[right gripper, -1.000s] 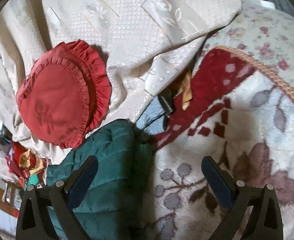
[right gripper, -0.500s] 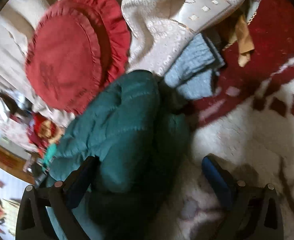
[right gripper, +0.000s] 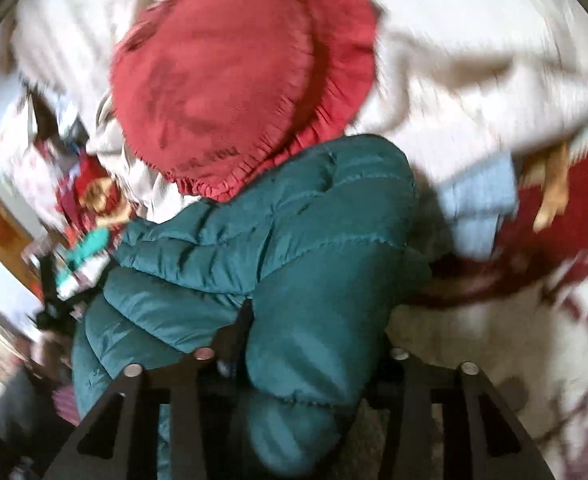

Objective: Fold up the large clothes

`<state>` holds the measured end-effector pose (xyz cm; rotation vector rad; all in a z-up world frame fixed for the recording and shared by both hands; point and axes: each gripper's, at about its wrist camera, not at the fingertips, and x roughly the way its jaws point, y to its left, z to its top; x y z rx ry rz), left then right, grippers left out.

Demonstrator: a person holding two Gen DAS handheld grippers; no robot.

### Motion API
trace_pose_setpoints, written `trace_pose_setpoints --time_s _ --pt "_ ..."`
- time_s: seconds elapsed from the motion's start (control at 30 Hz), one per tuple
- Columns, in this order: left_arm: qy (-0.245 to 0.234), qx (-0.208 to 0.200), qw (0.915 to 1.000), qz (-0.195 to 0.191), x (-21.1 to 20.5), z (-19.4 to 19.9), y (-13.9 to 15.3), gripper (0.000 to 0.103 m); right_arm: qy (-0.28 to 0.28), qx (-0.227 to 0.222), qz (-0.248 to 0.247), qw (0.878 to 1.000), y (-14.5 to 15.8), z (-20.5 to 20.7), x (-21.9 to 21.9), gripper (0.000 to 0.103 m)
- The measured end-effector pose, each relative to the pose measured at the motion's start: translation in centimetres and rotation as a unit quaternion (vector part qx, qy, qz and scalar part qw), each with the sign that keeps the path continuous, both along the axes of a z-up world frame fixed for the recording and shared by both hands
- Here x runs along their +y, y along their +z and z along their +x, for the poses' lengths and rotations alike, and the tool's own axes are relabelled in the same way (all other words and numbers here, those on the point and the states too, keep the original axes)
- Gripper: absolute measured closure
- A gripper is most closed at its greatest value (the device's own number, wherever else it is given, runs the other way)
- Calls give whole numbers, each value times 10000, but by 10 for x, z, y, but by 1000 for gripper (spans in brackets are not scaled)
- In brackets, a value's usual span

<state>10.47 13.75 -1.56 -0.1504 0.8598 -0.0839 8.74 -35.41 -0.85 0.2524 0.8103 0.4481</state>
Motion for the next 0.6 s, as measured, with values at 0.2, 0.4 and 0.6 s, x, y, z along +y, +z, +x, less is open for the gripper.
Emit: trace_pose_setpoints --time_s 0.2,0.4,0.6 --pt "-22 -288 9995 -102 -2 -36 38 80 -12 -556 -772 9955 46 -35 13 69" --pt "-243 -424 9974 -526 4 -94 67 81 97 -925 -657 9935 82 -91 5 70" --pt "-314 -258 9962 -772 8 -102 59 81 297 -809 -564 9947 75 -117 -10 70"
